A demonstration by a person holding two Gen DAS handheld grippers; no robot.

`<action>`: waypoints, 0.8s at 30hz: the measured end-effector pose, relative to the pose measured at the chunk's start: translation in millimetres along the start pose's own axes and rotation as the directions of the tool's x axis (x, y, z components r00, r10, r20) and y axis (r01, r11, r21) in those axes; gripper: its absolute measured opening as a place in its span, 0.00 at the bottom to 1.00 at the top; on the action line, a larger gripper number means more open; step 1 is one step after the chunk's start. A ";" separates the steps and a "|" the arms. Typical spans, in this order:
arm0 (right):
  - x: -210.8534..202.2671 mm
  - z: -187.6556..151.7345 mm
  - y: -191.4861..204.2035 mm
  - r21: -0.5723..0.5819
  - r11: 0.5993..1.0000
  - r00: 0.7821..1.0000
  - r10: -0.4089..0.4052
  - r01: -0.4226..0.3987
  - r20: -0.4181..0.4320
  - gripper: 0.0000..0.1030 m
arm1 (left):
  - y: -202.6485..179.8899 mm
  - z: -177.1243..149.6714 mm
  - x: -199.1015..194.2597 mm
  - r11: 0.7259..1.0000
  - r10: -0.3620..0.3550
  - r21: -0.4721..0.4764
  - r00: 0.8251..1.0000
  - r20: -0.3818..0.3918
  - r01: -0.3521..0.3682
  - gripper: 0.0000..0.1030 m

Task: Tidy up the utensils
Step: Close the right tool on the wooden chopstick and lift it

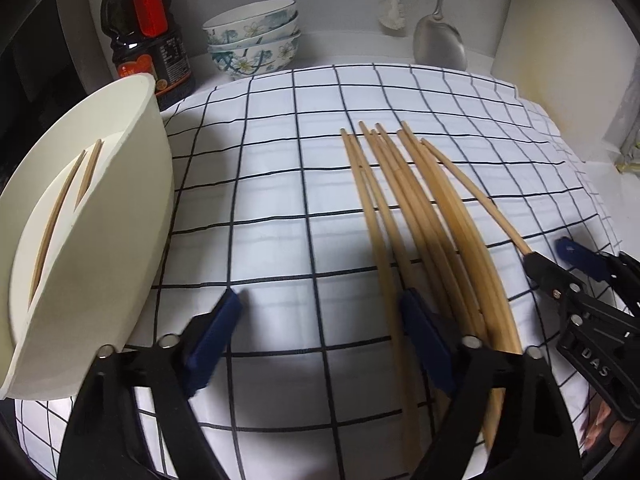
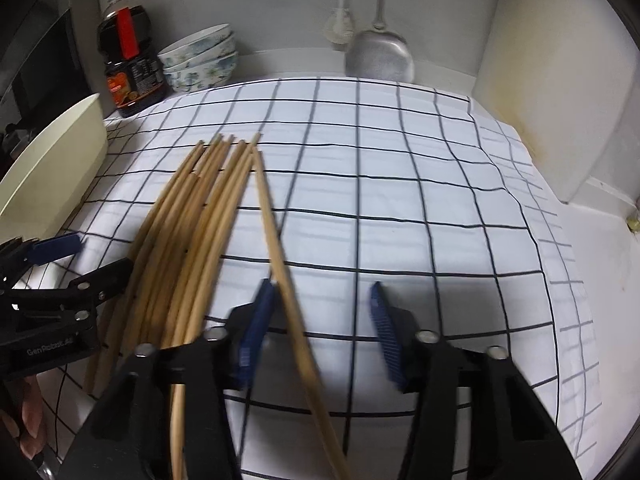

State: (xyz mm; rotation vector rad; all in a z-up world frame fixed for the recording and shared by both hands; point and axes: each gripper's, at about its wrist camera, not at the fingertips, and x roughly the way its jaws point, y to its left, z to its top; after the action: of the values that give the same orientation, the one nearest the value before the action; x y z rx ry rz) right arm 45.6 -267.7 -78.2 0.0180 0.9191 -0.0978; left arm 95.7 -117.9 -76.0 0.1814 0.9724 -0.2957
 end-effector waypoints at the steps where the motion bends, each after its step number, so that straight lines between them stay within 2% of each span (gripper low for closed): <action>1: -0.6 0.1 3.7 -0.016 1.000 1.000 -0.002 0.002 0.000 0.24 | -3.0 -0.8 -2.0 1.000 -0.002 0.010 1.000 0.007 0.002 0.60; 2: -1.1 0.0 6.7 -0.027 1.000 1.000 -0.005 0.005 0.000 0.16 | -6.4 -1.6 -4.1 1.000 -0.004 0.021 1.000 0.013 0.004 0.55; 3: -1.3 -0.2 9.7 -0.036 0.999 1.000 -0.010 0.010 0.002 0.10 | -9.0 -2.6 -5.8 0.999 -0.014 0.029 1.000 0.016 0.014 0.41; 4: -1.4 -0.5 11.9 -0.043 0.999 1.000 -0.017 0.018 0.004 0.10 | -12.3 -3.4 -7.5 0.999 -0.025 0.039 1.000 0.017 0.024 0.27; 5: -1.7 -0.9 13.1 -0.044 0.999 1.000 -0.026 0.026 0.007 0.09 | -15.7 -3.6 -8.6 0.998 -0.025 0.052 1.000 0.017 0.024 0.20; 6: -1.7 -1.2 12.7 -0.042 0.999 0.999 -0.030 0.031 0.010 0.07 | -19.1 -4.2 -9.3 0.998 -0.027 0.064 1.000 0.016 0.026 0.07; 8: -2.1 -1.8 10.7 -0.028 0.999 0.999 -0.035 0.035 0.011 0.06 | -23.0 -5.9 -10.0 0.997 -0.011 0.081 1.000 0.025 0.009 0.07; 11: -3.1 -2.3 3.6 0.007 1.000 1.000 -0.028 0.028 0.011 0.06 | -17.3 -7.1 -10.9 0.997 -0.033 0.066 0.999 0.023 0.031 0.07; 16: -13.9 -0.9 -8.3 0.082 0.996 0.999 0.027 -0.030 0.042 0.06 | -6.0 -8.8 -20.4 0.997 -0.053 0.058 0.998 0.035 0.051 0.07; 24: -40.1 8.2 -8.0 0.162 0.978 0.987 0.116 -0.133 0.110 0.06 | 16.5 -2.5 -59.8 0.992 -0.125 0.044 0.989 0.083 0.122 0.07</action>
State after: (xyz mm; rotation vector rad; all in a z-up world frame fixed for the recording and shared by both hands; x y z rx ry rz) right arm 27.2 -273.0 -41.1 0.2266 0.8057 -0.0591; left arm 67.6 -91.7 -27.2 0.1430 0.8950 -0.4327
